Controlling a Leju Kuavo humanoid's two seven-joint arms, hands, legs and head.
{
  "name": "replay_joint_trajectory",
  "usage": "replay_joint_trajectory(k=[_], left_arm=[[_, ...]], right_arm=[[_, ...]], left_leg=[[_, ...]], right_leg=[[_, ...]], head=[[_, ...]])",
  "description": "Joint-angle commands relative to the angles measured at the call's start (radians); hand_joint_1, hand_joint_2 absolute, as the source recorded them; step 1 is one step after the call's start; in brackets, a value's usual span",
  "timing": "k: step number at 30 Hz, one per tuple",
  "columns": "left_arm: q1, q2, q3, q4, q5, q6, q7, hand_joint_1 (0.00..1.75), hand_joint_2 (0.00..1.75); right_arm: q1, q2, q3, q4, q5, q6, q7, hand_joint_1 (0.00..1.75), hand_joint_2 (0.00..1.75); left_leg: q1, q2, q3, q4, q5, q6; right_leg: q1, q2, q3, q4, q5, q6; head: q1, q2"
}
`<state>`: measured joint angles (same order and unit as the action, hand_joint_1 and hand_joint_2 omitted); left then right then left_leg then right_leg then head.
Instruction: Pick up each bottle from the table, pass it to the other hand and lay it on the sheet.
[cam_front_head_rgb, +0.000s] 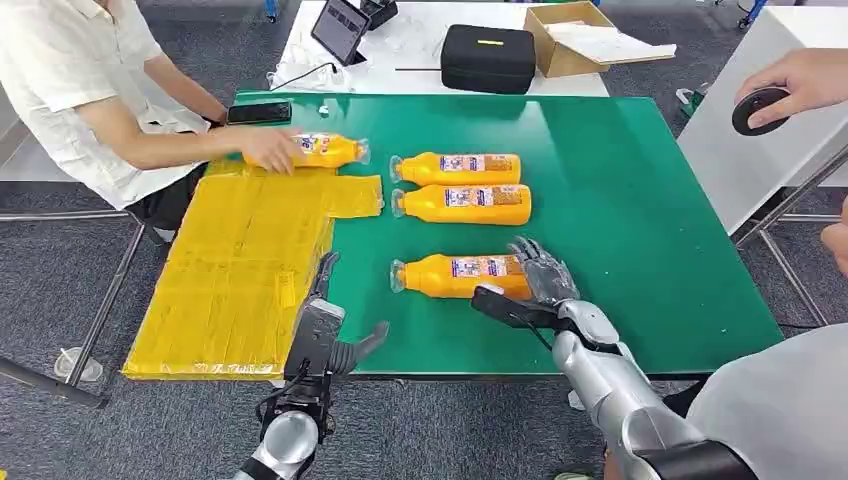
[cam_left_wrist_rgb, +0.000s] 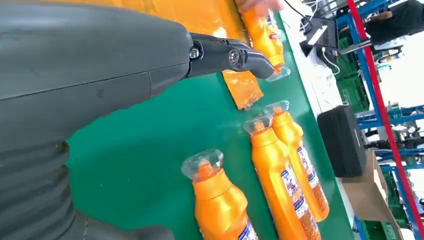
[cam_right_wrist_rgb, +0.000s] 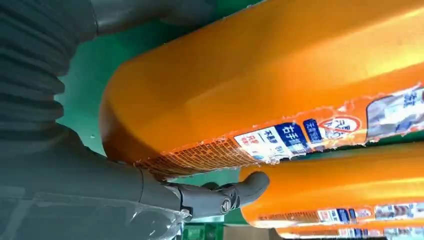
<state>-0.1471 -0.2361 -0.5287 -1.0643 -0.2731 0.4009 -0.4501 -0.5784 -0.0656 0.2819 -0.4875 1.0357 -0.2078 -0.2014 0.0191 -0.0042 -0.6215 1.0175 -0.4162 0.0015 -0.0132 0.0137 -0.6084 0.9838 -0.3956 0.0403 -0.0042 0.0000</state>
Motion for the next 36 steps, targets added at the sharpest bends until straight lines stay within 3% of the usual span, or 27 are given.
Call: replay_joint_trajectory(k=[1,21,26,30,32,35,36], left_arm=[[-0.043,0.015,-0.030,0.067,0.005,0.000,0.001,0.00,1.75],[-0.041,0.015,-0.028,0.071,0.015,0.007,-0.006,0.00,1.75],[-0.004,0.000,0.006,-0.004,0.081,0.025,-0.054,0.00,1.75],[0.051,0.000,0.047,-0.074,0.341,-0.099,-0.005,0.00,1.75],[0.081,0.004,0.071,-0.076,0.520,-0.167,0.057,0.00,1.75],[0.110,0.013,0.097,-0.078,0.703,-0.201,0.042,0.00,1.75],[0.133,0.018,0.121,-0.119,0.829,-0.276,0.049,0.00,1.75]], right_arm=[[0.008,-0.024,0.061,0.140,0.000,0.098,0.034,1.75,1.75],[0.019,-0.024,0.062,0.134,-0.013,0.077,0.018,1.75,1.75],[0.061,0.003,-0.031,0.078,-0.160,0.013,-0.144,1.75,1.75],[0.132,0.046,-0.096,-0.063,-0.318,-0.050,-0.261,1.75,1.75],[0.176,0.065,-0.097,-0.159,-0.384,-0.066,-0.283,1.75,1.75],[0.221,0.080,-0.073,-0.262,-0.460,-0.091,-0.299,1.75,1.75],[0.235,0.086,-0.065,-0.292,-0.493,-0.100,-0.317,1.75,1.75]], left_leg=[[0.001,-0.003,0.001,-0.001,0.002,0.001],[0.001,-0.003,0.004,-0.002,0.001,0.001],[0.001,-0.005,0.004,-0.003,0.002,0.001],[0.001,-0.001,0.004,-0.002,0.000,0.000],[0.001,0.001,0.004,-0.002,0.000,0.000],[0.000,0.002,0.003,-0.002,-0.001,0.000],[0.001,0.002,0.001,-0.001,0.000,0.000]], right_leg=[[0.001,-0.004,0.003,-0.002,0.000,-0.001],[0.001,-0.004,0.006,-0.002,0.000,-0.001],[0.002,-0.006,0.007,-0.003,0.000,-0.002],[0.002,-0.002,0.006,-0.002,0.000,-0.002],[0.001,0.000,0.006,-0.001,0.000,-0.002],[0.001,0.001,0.004,-0.001,0.000,-0.002],[0.001,0.001,0.002,0.000,0.000,-0.002]], head=[[0.000,0.000],[0.000,0.000],[0.000,0.000],[0.000,0.000],[0.000,0.000],[0.000,0.000],[0.000,0.000]])
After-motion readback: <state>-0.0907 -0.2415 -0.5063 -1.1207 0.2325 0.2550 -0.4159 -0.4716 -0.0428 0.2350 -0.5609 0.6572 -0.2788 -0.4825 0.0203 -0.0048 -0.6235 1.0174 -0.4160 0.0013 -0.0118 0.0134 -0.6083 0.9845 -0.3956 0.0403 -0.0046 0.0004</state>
